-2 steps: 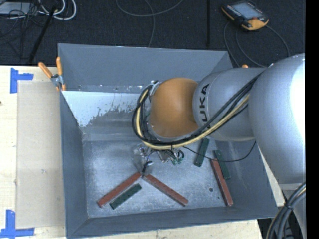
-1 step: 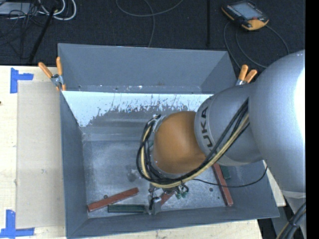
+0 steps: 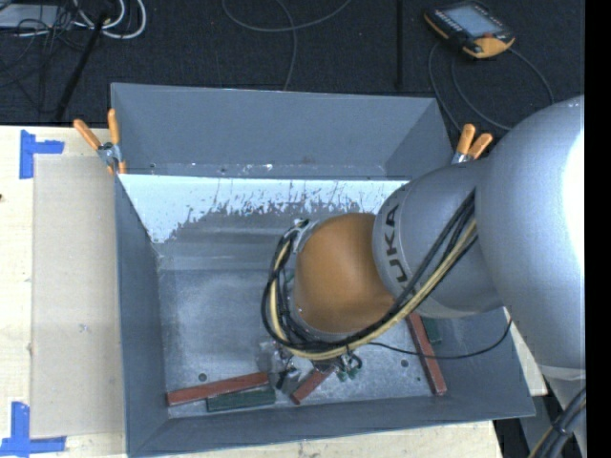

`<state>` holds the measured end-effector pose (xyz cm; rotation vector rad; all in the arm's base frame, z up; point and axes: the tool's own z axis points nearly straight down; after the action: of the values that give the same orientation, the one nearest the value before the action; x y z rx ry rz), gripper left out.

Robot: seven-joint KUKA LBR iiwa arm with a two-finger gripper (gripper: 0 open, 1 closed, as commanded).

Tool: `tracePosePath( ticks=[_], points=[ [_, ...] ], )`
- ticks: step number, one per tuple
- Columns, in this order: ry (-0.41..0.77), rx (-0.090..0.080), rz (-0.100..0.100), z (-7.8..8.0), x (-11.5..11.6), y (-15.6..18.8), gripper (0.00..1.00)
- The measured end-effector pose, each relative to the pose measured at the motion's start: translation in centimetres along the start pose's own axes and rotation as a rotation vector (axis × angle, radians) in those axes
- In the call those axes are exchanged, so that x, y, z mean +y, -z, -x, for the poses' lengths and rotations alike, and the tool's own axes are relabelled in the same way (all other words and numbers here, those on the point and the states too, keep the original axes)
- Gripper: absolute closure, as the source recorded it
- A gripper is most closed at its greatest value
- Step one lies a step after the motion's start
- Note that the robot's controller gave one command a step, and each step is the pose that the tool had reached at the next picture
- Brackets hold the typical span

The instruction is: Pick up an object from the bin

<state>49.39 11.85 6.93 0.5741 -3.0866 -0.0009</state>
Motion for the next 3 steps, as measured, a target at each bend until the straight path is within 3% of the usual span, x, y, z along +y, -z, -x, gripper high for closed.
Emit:
tracePosePath(
  ticks=[1, 2, 3],
  points=[
    [-0.002, -0.001, 0.000, 0.0, 0.0, 0.0, 0.00],
    [-0.003, -0.001, 0.000, 0.0, 0.0, 0.0, 0.00],
    [0.004, -0.010, -0.005, 0.7, 4.9, 0.2, 0.00]
  ],
)
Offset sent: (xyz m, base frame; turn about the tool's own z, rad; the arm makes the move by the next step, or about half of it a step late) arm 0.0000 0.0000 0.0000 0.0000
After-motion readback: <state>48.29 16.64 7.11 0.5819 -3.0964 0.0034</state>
